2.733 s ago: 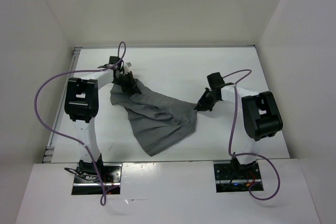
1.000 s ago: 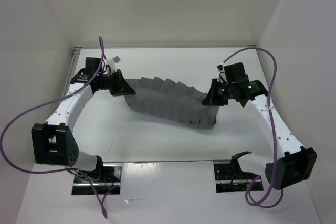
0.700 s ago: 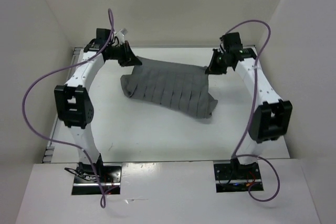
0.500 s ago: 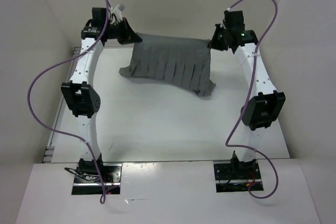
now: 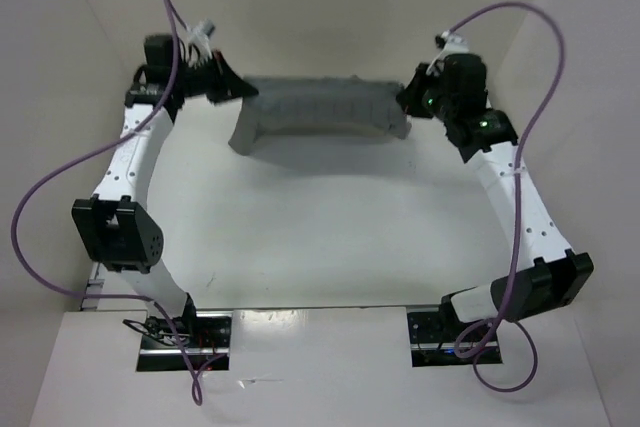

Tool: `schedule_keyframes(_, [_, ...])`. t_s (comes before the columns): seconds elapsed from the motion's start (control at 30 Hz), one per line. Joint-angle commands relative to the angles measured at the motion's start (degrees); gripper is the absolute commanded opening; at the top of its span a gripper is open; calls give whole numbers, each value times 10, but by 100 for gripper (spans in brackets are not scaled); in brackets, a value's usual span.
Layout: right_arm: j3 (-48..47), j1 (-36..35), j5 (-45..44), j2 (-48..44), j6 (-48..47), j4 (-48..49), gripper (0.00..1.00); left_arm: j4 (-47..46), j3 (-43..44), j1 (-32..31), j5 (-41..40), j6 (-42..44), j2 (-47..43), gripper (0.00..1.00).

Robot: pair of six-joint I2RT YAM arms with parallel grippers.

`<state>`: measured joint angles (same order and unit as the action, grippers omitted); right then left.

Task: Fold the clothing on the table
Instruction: Flatten the skirt out, then fold the skirt

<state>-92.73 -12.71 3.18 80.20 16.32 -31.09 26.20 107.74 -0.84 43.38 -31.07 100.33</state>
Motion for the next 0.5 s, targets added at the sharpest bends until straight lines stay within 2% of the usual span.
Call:
schedule_keyframes(0.0, [136,-33,-72,-15,-15,-20,1,-119,-244,38,-72,-15,-50,2])
schedule_keyframes(0.03, [164,-50,-66,-23,11,-30,1,-120,-296,30,-79,-15,-73,2])
schedule_keyframes(0.07, [209,-87,-59,-30,28,-42,1,-120,-387,30,-79,-15,-83,2])
schedule_keyframes(0.2, [284,-166,-6,-72,133,-147,1,-90,-547,-4,-59,-21,-168,2])
schedule_keyframes(0.33, [361,-219,47,-133,243,-200,1,-21,-616,-24,-58,-27,-291,2])
schedule_keyframes(0.47, [385,-219,44,-174,273,-240,1,27,-603,-24,-69,-8,-307,3])
